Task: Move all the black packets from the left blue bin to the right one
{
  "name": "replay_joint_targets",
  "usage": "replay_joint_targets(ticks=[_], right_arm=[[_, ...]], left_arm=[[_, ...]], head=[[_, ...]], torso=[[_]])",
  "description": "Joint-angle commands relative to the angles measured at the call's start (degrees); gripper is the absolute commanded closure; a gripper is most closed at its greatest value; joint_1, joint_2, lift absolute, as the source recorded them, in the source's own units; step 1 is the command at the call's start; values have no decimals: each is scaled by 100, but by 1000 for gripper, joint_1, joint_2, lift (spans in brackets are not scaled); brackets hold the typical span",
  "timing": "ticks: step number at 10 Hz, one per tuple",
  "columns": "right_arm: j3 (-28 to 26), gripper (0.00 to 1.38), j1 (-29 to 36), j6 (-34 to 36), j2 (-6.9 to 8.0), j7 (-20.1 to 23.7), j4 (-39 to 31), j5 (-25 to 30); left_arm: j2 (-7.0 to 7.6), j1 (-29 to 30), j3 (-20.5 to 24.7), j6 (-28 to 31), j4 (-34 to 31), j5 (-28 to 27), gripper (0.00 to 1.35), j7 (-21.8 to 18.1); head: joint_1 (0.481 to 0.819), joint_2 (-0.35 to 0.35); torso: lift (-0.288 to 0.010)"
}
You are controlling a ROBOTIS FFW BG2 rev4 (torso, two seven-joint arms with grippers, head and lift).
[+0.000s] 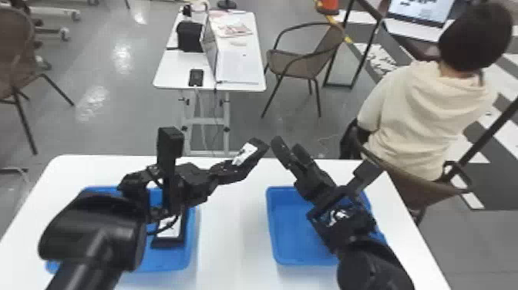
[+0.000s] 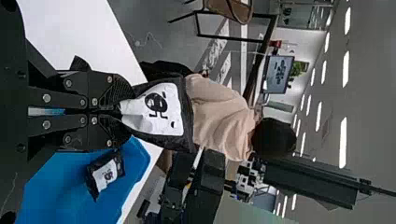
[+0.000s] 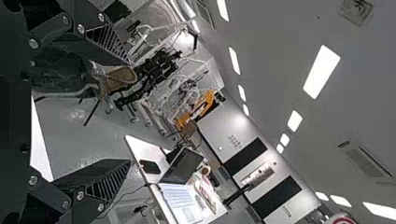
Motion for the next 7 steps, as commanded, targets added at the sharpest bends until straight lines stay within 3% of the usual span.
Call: replay_joint_targets(ticks=[1,6,7], right_arm=[[133,295,-81,0,0,19,-19,12],[476,297,-152,211,35,28,78,92],[476,364,-195,308,71,28,130,162]], left_arm=[[-1,-73,-176,9,141,98,1191,4],[-36,-144,-247,-53,229,195,1191,4],[-45,-144,-247,-53,229,221,1191,4]], head=[[695,-157],[695,-135],[695,-129]], torso=[[0],[0],[0]])
